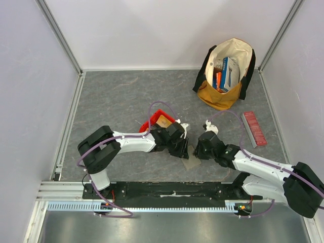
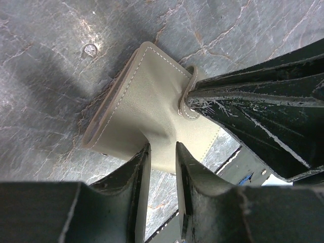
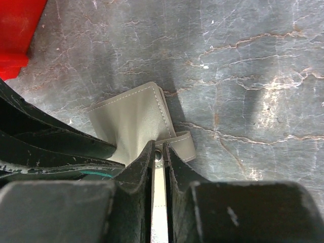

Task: Put the credit cards into the card holder
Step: Close the card holder at the center of the board.

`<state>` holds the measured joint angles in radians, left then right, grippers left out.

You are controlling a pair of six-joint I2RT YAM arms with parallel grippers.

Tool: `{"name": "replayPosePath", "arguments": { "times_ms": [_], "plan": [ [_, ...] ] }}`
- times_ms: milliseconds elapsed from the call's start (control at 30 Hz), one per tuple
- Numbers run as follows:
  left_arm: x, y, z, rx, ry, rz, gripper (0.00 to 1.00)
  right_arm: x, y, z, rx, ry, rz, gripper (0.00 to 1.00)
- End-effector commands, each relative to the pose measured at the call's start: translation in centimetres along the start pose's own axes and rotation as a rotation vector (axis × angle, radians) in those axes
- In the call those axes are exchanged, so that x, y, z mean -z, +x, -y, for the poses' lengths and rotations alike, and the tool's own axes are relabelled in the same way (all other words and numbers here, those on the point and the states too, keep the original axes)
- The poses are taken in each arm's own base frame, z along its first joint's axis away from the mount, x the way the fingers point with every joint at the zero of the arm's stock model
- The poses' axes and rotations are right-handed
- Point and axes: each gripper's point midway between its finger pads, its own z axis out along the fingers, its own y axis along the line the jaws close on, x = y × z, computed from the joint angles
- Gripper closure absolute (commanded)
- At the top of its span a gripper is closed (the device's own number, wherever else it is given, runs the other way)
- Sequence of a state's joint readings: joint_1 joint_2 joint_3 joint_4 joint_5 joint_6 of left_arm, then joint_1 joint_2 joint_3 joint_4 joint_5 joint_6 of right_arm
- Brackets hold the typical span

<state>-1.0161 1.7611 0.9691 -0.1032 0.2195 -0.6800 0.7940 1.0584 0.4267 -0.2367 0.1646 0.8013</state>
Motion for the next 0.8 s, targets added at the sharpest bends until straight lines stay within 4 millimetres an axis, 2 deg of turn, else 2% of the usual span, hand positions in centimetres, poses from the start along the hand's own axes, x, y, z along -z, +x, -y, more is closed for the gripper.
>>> {"name": "replayPosePath", "arguments": {
  "times_ms": [0,267,533,767],
  "plan": [
    [-0.8,0.5,-1.4,-0.012,-0.056,-0.024,0.67,-0.3,0.4,-0.7,0.006,-0.042,-0.021,0.84],
    [-1.0,0.6,-1.6,-0.008,-0.064,-0.033,0.69,-0.3,1.4,-1.0,-0.042,-0.086,-0.043,0.84],
    [-1.1,0.5,-1.6,-0.007,-0.067,-0.03,0.69,0.0,1.9,-1.3,-0.036,-0.113,-0.062,0.89],
    [-1.1,0.4,-1.5,-0.003,-0.067,-0.026,0.7,-0.2,2.9,-0.3,-0.002,-0.073,-0.101,0.95]
  ]
}}
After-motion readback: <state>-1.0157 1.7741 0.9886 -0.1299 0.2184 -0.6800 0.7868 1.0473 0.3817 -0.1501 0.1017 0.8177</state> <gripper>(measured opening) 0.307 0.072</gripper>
